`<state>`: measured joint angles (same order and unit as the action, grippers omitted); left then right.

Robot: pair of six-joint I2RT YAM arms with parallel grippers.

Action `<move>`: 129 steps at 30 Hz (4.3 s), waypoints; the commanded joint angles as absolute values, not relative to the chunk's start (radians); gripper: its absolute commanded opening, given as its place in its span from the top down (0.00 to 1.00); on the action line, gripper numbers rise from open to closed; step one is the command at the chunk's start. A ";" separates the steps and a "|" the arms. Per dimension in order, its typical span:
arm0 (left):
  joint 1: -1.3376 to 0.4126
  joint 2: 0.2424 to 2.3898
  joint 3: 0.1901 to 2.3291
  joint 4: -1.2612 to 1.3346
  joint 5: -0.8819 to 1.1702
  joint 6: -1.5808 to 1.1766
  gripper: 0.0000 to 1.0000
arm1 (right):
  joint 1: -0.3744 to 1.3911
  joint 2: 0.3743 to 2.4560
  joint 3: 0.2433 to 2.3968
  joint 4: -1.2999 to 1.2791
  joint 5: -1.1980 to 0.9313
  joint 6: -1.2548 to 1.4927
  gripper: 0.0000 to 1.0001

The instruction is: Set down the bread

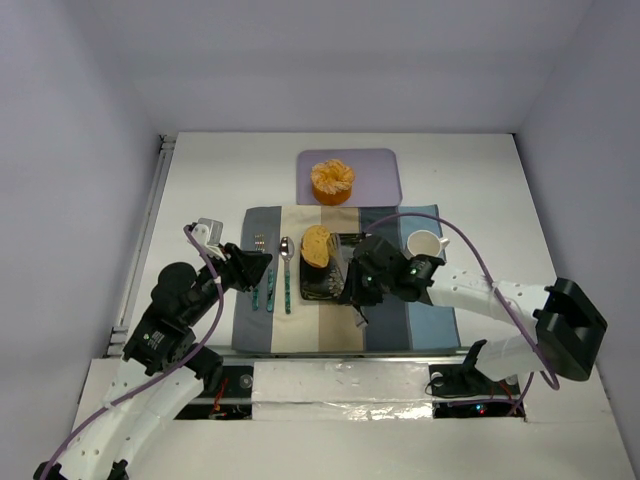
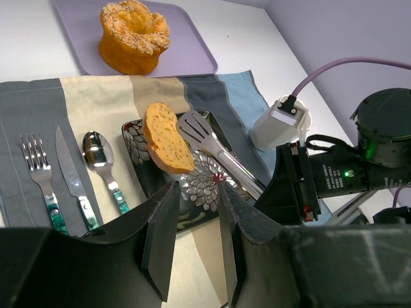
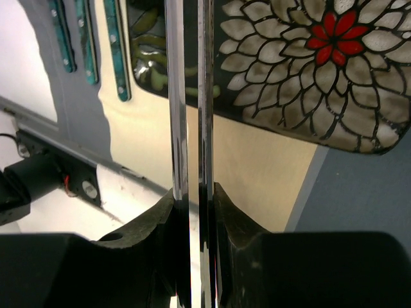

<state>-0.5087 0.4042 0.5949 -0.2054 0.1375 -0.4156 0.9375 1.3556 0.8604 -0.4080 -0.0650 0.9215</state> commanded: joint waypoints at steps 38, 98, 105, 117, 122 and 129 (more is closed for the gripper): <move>-0.512 0.414 0.581 -0.143 0.160 -0.406 0.72 | 0.632 1.448 1.234 -0.482 -0.053 0.645 0.51; -0.445 0.434 0.574 -0.121 0.224 -0.396 0.72 | 0.472 1.416 1.203 -0.426 -0.307 0.606 0.86; -0.436 0.445 0.574 -0.115 0.239 -0.393 0.72 | 0.537 1.165 0.958 -0.504 -0.319 0.646 0.85; -0.408 0.468 0.569 -0.101 0.275 -0.388 0.73 | 0.710 0.919 0.841 -0.675 -0.235 0.752 0.84; -0.408 0.469 0.569 -0.101 0.273 -0.388 0.73 | 0.710 0.862 0.830 -0.752 -0.221 0.755 0.84; -0.399 0.479 0.568 -0.094 0.293 -0.388 0.73 | 0.710 0.818 0.775 -0.802 -0.225 0.761 0.84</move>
<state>-0.4038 0.4702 0.5816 -0.1535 0.2672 -0.4007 0.7025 0.8341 0.7906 -0.8085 -0.2260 0.7563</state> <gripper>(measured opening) 0.276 0.305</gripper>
